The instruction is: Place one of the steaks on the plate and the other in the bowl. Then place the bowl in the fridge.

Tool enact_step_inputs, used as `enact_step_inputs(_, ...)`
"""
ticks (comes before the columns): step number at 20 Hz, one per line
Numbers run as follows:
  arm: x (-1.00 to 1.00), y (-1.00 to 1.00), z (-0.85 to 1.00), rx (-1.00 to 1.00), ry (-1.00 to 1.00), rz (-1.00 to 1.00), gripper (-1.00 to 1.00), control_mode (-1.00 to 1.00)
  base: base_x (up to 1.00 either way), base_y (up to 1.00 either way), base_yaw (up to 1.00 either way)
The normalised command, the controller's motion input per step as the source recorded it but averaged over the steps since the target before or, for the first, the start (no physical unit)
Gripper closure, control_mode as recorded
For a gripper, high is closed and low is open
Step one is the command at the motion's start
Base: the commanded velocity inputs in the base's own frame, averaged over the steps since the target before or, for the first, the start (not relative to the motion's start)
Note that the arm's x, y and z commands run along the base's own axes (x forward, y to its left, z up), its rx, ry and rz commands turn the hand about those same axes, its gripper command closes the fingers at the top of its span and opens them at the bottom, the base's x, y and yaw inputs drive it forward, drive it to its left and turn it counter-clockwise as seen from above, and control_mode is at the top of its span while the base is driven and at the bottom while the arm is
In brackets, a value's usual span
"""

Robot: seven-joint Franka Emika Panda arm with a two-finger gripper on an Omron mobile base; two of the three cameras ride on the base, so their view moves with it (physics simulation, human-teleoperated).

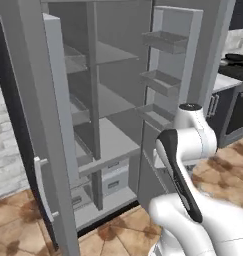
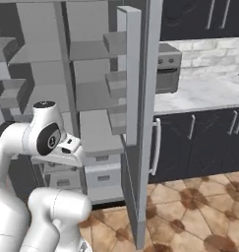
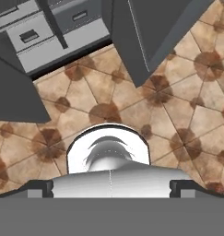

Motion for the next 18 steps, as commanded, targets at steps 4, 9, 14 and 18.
enact_step_inputs(4, 0.0, 0.0, 0.0, 0.0, 0.0, 0.0, -1.0, 1.0, -0.51, -0.11, -0.61)
enact_step_inputs(9, 0.0, 0.0, 0.0, 0.0, 0.0, 0.0, -1.0, 1.0, -0.4, -0.16, -0.75)
enact_step_inputs(14, 0.0, 0.0, 0.0, 0.0, 0.0, 0.0, -1.0, 1.0, -0.2, -0.22, -0.81)
enact_step_inputs(18, 0.0, 0.0, 0.0, 0.0, 0.0, 0.0, -1.0, 1.0, 0.0, -0.12, -0.97)
